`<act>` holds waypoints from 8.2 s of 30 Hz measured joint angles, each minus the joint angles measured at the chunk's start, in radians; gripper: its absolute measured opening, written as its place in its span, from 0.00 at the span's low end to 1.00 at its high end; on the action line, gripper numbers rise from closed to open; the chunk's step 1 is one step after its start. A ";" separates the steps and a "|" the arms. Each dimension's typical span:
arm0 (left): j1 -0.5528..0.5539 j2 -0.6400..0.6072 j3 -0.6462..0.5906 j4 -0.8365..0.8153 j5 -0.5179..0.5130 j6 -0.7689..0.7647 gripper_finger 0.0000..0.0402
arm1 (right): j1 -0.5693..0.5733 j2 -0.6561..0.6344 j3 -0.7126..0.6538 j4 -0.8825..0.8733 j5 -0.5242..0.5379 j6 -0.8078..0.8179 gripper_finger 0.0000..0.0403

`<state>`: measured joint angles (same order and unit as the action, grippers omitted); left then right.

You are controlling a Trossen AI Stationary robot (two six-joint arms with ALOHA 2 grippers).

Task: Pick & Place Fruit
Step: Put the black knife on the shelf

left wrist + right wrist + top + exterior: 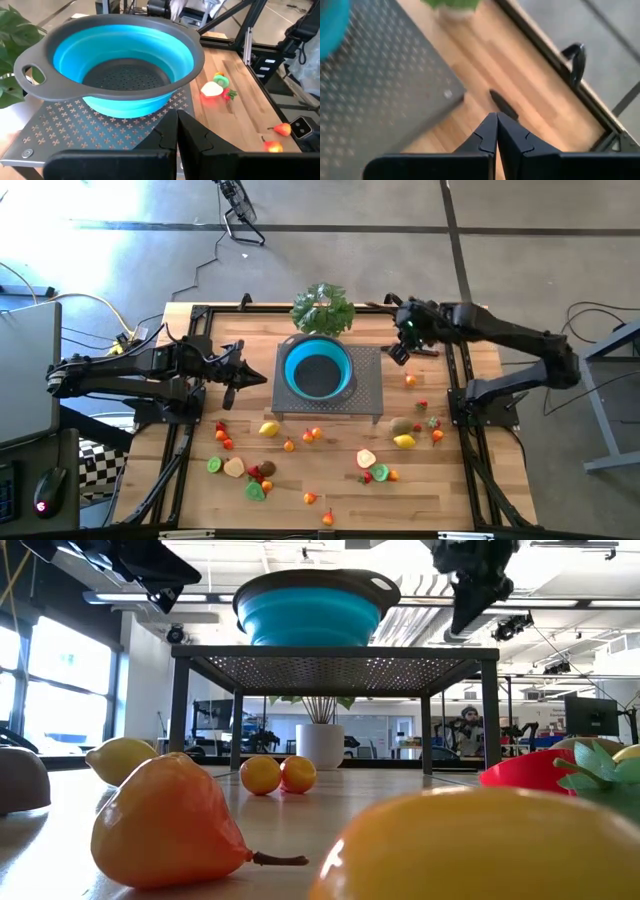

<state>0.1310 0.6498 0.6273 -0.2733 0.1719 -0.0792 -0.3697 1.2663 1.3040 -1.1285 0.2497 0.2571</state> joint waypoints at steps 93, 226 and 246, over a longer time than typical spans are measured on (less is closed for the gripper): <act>0.000 0.000 0.000 0.001 -0.034 -0.005 0.00 | -0.432 0.425 -0.405 0.274 0.014 -0.646 0.51; 0.000 0.003 0.000 -0.148 -0.033 -0.004 0.00 | 0.091 0.211 0.015 0.131 -0.537 0.715 0.12; 0.000 0.003 0.000 -0.149 -0.033 -0.005 0.00 | 0.088 0.276 0.012 0.123 -0.568 0.689 0.12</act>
<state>0.1308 0.6531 0.6270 -0.4220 0.1387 -0.0837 -0.2813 1.5425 1.3159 -1.0052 -0.3180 0.9459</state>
